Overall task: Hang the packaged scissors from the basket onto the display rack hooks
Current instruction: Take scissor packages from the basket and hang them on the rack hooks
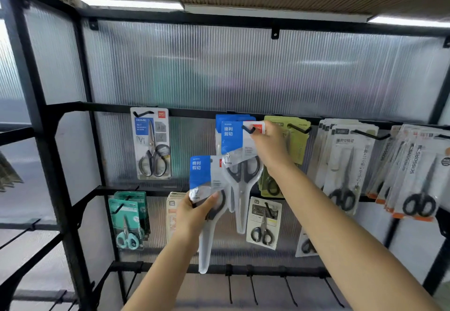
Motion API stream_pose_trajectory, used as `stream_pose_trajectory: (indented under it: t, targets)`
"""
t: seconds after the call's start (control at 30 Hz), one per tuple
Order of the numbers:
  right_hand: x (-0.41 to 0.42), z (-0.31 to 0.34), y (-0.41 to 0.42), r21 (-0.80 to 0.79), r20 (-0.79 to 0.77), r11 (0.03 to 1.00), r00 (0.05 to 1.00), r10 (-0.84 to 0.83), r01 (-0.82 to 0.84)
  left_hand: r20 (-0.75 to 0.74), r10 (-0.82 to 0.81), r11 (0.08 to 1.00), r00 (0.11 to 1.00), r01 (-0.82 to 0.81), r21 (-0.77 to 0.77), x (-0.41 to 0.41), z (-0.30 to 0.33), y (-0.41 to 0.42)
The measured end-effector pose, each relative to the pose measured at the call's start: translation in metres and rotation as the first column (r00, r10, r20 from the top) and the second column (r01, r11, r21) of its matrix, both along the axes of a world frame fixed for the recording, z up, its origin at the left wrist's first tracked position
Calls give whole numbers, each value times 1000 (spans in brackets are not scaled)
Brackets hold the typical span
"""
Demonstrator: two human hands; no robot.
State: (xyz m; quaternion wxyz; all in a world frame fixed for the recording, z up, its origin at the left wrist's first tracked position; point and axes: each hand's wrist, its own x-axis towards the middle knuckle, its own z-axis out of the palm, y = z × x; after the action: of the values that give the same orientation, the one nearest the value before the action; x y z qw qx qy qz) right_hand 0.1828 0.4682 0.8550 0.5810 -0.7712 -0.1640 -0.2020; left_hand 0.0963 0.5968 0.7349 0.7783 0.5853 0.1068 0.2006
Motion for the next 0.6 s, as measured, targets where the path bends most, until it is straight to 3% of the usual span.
stream_pose_trajectory:
  t: [0.33,0.6]
  targets:
    - [27,-3,9,-136,133,977,980,-145,163,4,40,999,999,-40,-9,-2,-5,37]
    - [11,-7,8,30,254,969,936,-243,244,95,-32,999,995,32,1,-3,8,34]
